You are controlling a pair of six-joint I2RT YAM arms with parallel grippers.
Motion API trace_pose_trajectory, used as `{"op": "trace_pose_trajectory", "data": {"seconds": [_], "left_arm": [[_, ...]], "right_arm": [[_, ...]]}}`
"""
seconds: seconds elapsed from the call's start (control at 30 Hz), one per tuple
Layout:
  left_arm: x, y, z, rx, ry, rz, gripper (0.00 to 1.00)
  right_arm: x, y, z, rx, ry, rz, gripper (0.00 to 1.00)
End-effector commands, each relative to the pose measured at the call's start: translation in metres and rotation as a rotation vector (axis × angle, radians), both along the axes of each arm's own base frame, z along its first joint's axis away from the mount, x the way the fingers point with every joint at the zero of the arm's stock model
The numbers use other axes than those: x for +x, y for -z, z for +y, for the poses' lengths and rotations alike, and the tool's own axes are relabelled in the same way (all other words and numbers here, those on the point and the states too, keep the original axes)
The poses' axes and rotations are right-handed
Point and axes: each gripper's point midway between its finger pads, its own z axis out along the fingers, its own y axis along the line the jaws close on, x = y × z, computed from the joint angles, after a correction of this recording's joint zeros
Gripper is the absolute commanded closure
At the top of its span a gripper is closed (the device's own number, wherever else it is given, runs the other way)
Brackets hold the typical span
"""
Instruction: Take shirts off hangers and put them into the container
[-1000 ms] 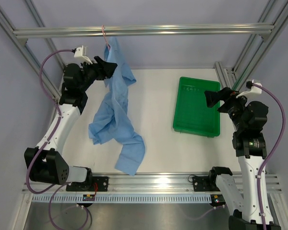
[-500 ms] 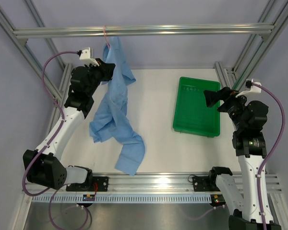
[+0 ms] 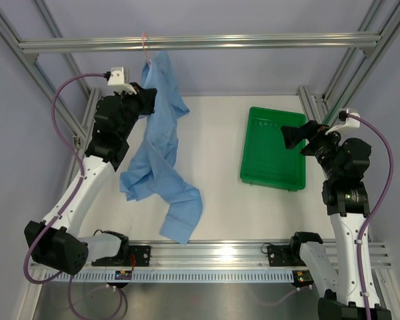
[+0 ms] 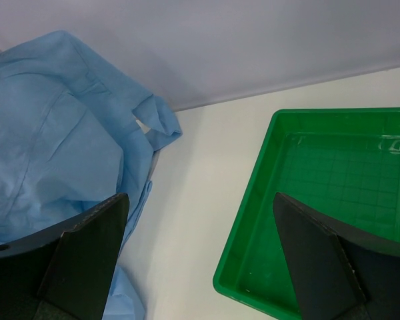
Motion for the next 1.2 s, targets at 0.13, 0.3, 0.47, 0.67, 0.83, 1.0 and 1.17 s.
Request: {"op": "trace_pose_trajectory", "data": {"seconds": [0.13,0.3,0.47,0.67,0.83,1.0,1.17], "left_arm": [[-0.059,-0.106,0.016,-0.068,-0.073,-0.239,1.0],[-0.084,-0.111,0.017,-0.119,-0.158,-0.209,1.0],[-0.09,-0.106,0.003,-0.074,-0.18,-0.197,1.0],[-0.072,-0.097,0.008,0.014,-0.272,-0.169,1.0],[-0.041,-0.084,-0.003,0.107,-0.315,-0.161,1.0],[-0.018,-0.09,-0.004,0.109,-0.311,-0.187,1.0],[-0.028,-0.109,0.002,0.092,-0.319,-0.257,1.0]], "right_arm": [[-0.001,-0.017,0.015,-0.018,-0.085,-0.037,0.01],[-0.006,-0.026,0.055,-0.09,-0.197,-0.031,0.01],[-0.011,-0.031,0.068,-0.095,-0.219,-0.022,0.0],[-0.02,-0.031,0.061,-0.128,-0.2,-0.04,0.0],[-0.02,-0.027,0.059,-0.136,-0.19,-0.038,0.01],[-0.016,-0.019,0.059,-0.148,-0.189,-0.018,0.01],[-0.011,-0.014,0.06,-0.153,-0.19,-0.004,0.0]]}}
